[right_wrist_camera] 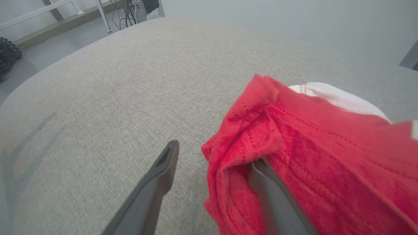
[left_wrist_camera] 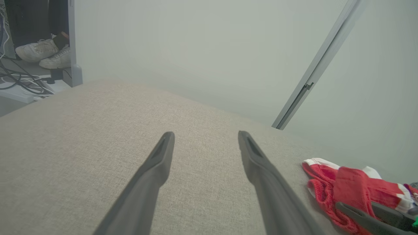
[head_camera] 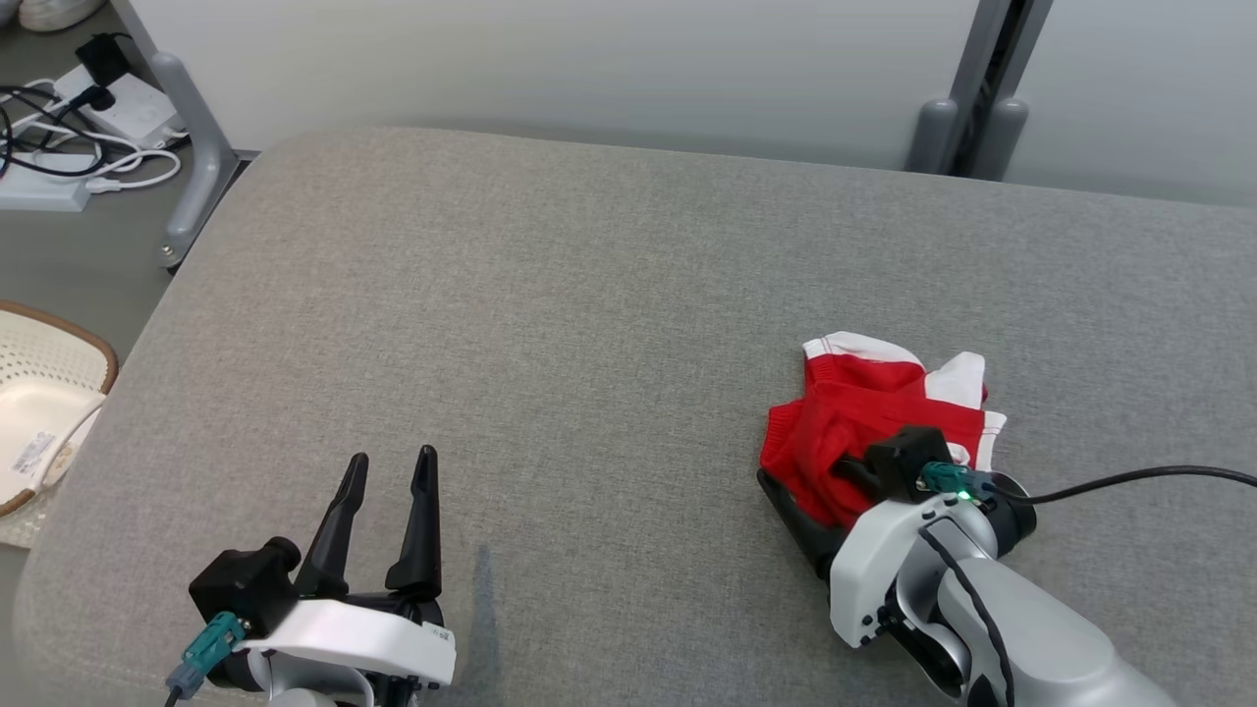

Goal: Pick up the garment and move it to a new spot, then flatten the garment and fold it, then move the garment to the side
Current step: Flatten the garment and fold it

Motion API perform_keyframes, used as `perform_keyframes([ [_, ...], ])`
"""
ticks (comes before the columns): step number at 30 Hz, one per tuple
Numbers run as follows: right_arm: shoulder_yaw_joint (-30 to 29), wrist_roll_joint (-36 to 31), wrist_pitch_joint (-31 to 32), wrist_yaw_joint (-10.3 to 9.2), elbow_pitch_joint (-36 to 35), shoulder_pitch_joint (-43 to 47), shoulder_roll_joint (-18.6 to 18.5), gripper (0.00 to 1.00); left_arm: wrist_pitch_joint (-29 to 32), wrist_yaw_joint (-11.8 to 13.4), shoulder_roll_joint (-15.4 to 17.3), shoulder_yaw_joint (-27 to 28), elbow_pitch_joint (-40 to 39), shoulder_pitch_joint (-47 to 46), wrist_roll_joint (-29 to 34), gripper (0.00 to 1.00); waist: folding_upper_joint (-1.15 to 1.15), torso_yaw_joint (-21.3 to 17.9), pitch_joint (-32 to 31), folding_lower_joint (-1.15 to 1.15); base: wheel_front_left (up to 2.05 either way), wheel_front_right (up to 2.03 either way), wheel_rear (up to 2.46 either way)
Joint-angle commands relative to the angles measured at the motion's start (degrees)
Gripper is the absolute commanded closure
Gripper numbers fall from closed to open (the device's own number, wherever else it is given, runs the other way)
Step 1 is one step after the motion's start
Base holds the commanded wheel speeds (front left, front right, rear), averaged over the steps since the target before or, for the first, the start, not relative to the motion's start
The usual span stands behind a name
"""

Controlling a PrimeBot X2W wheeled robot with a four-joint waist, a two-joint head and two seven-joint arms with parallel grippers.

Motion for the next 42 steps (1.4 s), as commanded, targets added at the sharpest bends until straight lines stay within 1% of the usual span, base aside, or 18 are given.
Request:
perform_keyframes([
  [1, 0.43, -0.62, 0.25, -0.02, 0.2, -0.99, -0.01, 0.0, -0.23, 0.05, 0.27, 0.28, -0.05, -0.15, 0.45, 0.0, 0.0, -0.56, -0.28, 0.0, 0.0, 0.0, 0.0],
  [7, 2.65, -0.33, 6.03, -0.02, -1.58, -1.82, -0.55, 0.0, -0.23, -0.12, 0.26, 0.64, 0.01, 0.08, 0.9, 0.0, 0.0, -2.49, -1.42, 0.0, 0.0, 0.0, 0.0],
  [11, 3.99, -0.51, 9.94, -0.02, -4.73, -2.3, -2.21, 0.0, -0.23, -0.07, 0.27, 0.71, -0.13, 0.39, 0.95, 0.0, 0.0, -3.84, -2.36, 0.0, 0.0, 0.0, 0.0],
  [15, 3.29, 0.26, 13.3, -0.02, -9.24, -1.78, -4.43, 0.0, -0.23, -0.16, 0.27, 0.95, -0.23, 0.96, 1.1, 0.0, 0.0, -5.37, -3.33, 0.0, 0.0, 0.0, 0.0],
  [19, 0.64, 1.51, 16.32, -0.02, -14.64, -0.19, -7.11, 0.0, -0.23, -0.21, 0.27, 1.13, -0.4, 1.48, 1.42, 0.0, 0.0, -6.9, -4.15, 0.0, 0.0, 0.0, 0.0],
  [23, -4.23, 0.63, 18.03, -0.02, -20.48, 1.51, -10.89, 0.0, -0.23, -0.29, 0.25, 1.19, -0.6, 1.6, 1.58, 0.0, 0.0, -8.3, -4.41, 0.0, 0.0, 0.0, 0.0],
  [24, -5.71, 0.42, 18.26, -0.02, -21.83, 2.27, -11.51, 0.0, -0.23, -0.32, 0.27, 1.25, -0.64, 1.59, 1.63, 0.0, 0.0, -8.62, -4.4, 0.0, 0.0, 0.0, 0.0],
  [25, -5.71, 0.42, 18.26, -0.02, -21.83, 2.27, -11.51, 0.0, -0.23, -0.32, 0.27, 1.25, -0.64, 1.59, 1.63, 0.0, 0.0, -8.62, -4.4, 0.0, 0.0, 0.0, 0.0],
  [28, -11.8, -0.65, 17.74, -0.02, -25.57, 4.68, -13.43, 0.0, -0.23, -0.38, 0.26, 1.27, -0.79, 1.32, 1.7, 0.0, 0.0, -9.52, -4.17, 0.0, 0.0, 0.0, 0.0],
  [31, -18.32, -2.84, 16.24, -0.02, -28.43, 7.87, -14.35, 0.0, -0.23, -0.51, 0.27, 1.15, -0.98, 1.05, 1.81, 0.0, 0.0, -10.25, -3.76, 0.0, 0.0, 0.0, 0.0],
  [37, -30.68, -8.88, 11.11, -0.01, -31.97, 16.01, -12.57, 0.0, -0.23, -0.7, 0.25, 1.11, -1.18, 0.37, 2.15, 0.0, 0.0, -11.09, -2.8, 0.0, 0.0, 0.0, 0.0],
  [39, -33.66, -10.32, 8.99, -0.01, -32.74, 18.72, -10.94, 0.0, -0.23, -0.81, 0.27, 1.19, -1.22, 0.19, 2.18, 0.0, 0.0, -11.28, -2.52, 0.0, 0.0, 0.0, 0.0],
  [42, -36.5, -12.36, 5.73, -0.01, -33.26, 22.35, -9.05, 0.0, -0.23, -1.02, 0.26, 1.3, -1.29, -0.21, 2.26, 0.0, 0.0, -11.47, -2.1, 0.0, 0.0, 0.0, 0.0],
])
